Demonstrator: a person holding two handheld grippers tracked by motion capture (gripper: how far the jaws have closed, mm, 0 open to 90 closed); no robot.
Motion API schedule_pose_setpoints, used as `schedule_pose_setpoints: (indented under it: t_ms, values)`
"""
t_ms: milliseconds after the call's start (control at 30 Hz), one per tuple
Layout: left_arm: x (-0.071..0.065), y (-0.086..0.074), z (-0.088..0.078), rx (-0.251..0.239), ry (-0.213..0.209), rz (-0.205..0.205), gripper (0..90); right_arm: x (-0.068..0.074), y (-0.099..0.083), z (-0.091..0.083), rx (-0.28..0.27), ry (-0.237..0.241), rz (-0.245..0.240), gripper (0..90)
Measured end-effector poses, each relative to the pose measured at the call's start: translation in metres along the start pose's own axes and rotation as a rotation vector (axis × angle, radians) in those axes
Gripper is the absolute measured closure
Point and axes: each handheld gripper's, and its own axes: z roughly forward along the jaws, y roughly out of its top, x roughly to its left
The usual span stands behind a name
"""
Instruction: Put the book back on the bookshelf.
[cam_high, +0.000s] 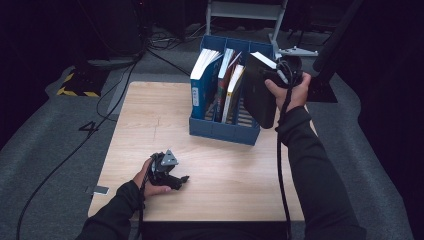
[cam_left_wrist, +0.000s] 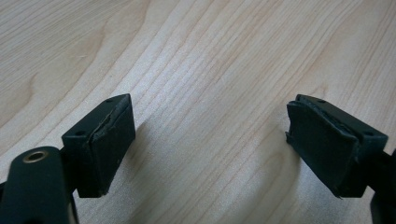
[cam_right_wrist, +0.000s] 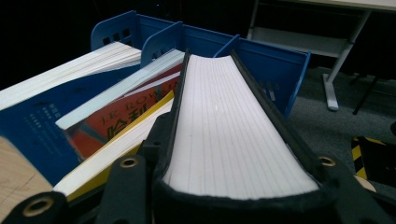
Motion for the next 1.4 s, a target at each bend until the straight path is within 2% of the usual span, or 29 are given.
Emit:
schedule_pose_setpoints:
  t_ms: [200, 433, 633, 733, 800, 900, 1133, 1200, 1400]
  values:
    - [0.000, 0.000, 0.000, -0.002, -0.001, 0.000, 15.4, 0.008, 0.002, 0.016, 0.010, -0.044, -0.017, 53.1]
    - [-0.001, 0.000, 0.000, -0.004, -0.004, 0.002, 15.4, 0.016, 0.003, 0.028, 0.008, -0.069, -0.005, 53.0]
    - [-0.001, 0.000, 0.000, -0.003, -0.007, 0.001, 15.5, 0.020, 0.000, 0.029, -0.012, -0.096, 0.034, 53.0]
    - [-0.001, 0.000, 0.000, 0.001, -0.009, 0.005, 15.5, 0.023, -0.008, 0.025, -0.034, -0.123, 0.046, 53.0]
    - [-0.001, 0.000, 0.000, 0.001, -0.009, 0.006, 15.5, 0.023, -0.011, 0.024, -0.037, -0.126, 0.048, 53.0]
    - [-0.001, 0.000, 0.000, 0.001, -0.009, 0.007, 15.4, 0.017, -0.021, 0.022, -0.032, -0.138, 0.075, 53.0]
    - [-0.001, 0.001, 0.001, -0.001, -0.012, 0.010, 15.2, 0.012, -0.019, 0.023, -0.040, -0.145, 0.078, 53.0]
    - [-0.001, 0.001, 0.001, -0.001, -0.012, 0.010, 15.3, 0.011, -0.015, 0.029, -0.040, -0.165, 0.077, 53.0]
    - [-0.002, 0.001, 0.001, 0.000, -0.016, 0.012, 15.3, 0.008, -0.009, 0.047, -0.025, -0.176, 0.087, 52.9]
